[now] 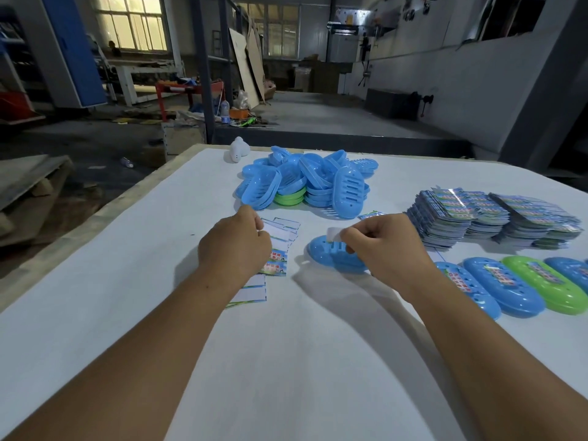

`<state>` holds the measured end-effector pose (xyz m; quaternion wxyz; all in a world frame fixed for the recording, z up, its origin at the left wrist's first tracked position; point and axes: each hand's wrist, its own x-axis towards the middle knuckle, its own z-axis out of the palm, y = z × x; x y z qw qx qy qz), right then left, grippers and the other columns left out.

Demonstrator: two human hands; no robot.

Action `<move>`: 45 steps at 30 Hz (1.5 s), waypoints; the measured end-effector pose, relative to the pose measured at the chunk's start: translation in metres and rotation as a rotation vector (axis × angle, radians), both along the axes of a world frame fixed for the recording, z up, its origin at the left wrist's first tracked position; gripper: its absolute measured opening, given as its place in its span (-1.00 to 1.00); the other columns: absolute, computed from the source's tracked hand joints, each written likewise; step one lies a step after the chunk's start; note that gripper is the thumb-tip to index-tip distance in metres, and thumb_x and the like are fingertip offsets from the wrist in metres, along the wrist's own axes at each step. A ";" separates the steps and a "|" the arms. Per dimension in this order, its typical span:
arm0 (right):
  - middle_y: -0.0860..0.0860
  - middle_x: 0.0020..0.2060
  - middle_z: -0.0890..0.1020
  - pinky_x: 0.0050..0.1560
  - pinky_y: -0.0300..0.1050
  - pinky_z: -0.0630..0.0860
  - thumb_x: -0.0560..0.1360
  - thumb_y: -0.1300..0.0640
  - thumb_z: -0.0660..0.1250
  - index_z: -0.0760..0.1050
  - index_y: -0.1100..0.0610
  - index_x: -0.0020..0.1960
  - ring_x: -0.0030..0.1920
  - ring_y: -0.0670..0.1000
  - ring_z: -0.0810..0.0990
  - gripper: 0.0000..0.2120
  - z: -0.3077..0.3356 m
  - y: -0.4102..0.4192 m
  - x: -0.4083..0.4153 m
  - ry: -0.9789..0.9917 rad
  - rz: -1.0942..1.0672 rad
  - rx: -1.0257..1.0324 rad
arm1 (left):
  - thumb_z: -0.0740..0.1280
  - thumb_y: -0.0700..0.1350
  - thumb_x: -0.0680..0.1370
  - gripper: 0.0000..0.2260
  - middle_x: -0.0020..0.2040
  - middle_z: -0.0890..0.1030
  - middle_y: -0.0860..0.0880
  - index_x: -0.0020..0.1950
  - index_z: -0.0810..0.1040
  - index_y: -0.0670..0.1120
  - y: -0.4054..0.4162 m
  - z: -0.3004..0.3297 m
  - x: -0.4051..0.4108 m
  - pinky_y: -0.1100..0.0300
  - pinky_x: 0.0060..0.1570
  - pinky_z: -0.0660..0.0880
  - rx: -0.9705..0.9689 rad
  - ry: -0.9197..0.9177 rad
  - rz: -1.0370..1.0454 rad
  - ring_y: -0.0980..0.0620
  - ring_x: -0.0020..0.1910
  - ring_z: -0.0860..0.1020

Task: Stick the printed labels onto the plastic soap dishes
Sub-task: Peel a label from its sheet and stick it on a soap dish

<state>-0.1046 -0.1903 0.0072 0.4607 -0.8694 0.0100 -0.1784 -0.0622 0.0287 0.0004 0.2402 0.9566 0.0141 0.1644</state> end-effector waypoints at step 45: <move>-0.11 -0.59 0.38 -0.45 -0.26 0.25 0.44 0.05 0.40 0.51 0.06 -0.45 -0.52 -0.12 0.27 -0.70 -0.001 0.003 0.004 -0.023 -0.060 -0.024 | 0.53 -0.01 0.46 -0.90 -0.28 0.71 0.09 -0.24 0.71 0.02 -0.045 0.001 -0.016 0.47 -0.31 0.46 -0.804 0.014 -0.415 0.24 -0.31 0.62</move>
